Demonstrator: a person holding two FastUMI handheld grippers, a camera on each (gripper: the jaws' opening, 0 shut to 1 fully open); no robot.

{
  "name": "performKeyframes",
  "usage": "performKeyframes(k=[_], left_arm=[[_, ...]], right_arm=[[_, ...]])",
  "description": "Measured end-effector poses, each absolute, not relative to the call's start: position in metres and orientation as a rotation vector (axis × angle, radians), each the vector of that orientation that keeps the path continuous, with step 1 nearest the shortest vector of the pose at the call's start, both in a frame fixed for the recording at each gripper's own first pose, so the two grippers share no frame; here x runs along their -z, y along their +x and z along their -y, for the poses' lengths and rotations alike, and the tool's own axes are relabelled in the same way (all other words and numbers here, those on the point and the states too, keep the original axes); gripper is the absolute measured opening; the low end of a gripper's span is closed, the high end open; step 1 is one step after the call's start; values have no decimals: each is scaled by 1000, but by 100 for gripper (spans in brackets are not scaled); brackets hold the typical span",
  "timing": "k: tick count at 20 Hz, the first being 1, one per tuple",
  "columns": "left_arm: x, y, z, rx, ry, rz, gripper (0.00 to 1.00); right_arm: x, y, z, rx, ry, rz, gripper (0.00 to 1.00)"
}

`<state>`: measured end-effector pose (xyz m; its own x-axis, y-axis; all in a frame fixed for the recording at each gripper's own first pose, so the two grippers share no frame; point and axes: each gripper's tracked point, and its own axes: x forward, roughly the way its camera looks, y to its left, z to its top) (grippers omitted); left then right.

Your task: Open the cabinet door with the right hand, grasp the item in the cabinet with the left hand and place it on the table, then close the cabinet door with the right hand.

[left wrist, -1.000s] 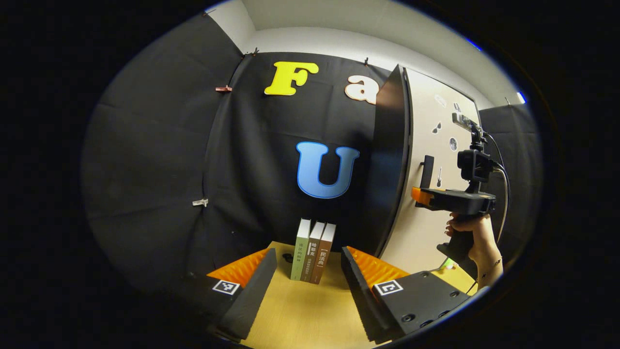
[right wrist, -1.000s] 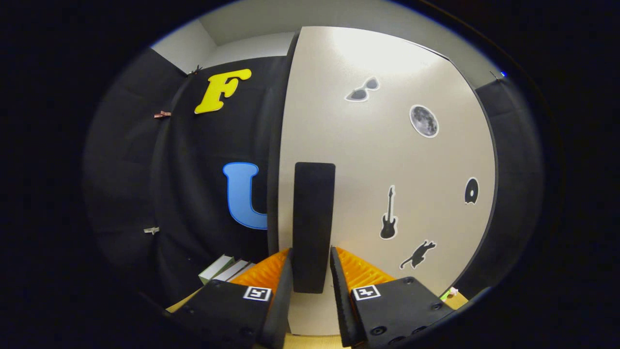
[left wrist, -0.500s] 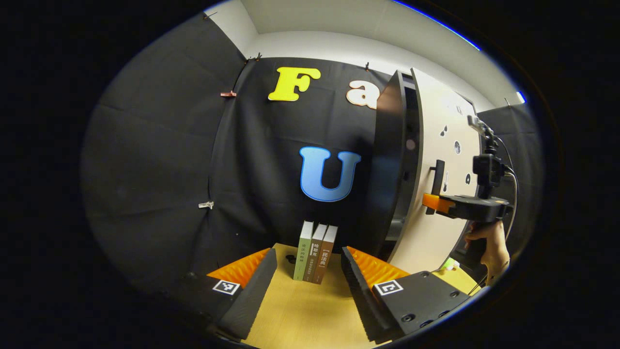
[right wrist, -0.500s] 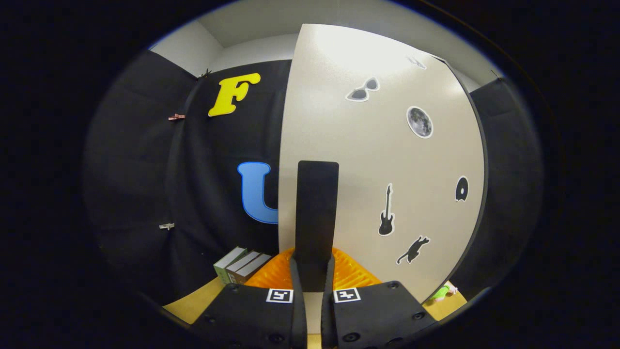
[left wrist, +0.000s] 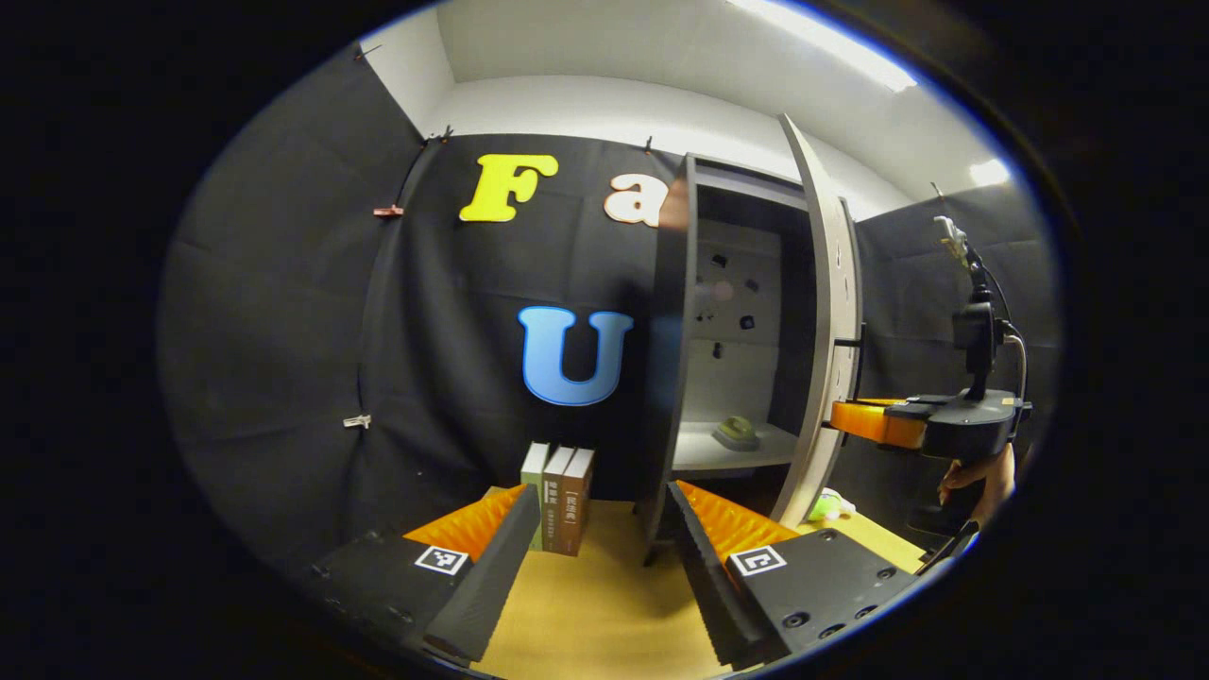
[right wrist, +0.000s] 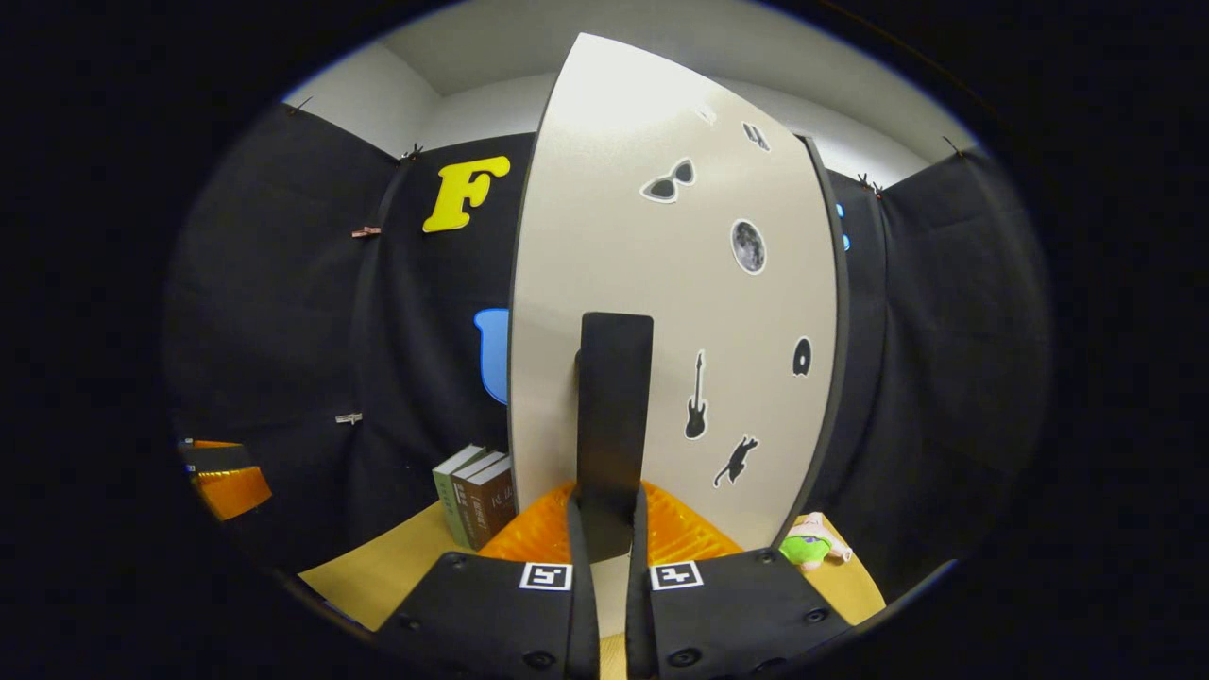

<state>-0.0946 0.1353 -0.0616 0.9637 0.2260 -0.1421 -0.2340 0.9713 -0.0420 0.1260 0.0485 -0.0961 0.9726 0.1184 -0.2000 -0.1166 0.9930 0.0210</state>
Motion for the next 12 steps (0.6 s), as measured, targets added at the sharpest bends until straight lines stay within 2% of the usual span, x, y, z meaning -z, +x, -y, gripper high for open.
performKeyframes(k=[9,10,12], left_arm=[[67,-55,-34,-13,-52,-154,85],[69,-48,-23,6,-59,-154,89],[71,-30,-4,28,-69,-153,86]], right_arm=[[77,55,62,38,10,-199,13],[75,51,71,43,16,-199,13],[74,47,96,56,-4,-196,13]])
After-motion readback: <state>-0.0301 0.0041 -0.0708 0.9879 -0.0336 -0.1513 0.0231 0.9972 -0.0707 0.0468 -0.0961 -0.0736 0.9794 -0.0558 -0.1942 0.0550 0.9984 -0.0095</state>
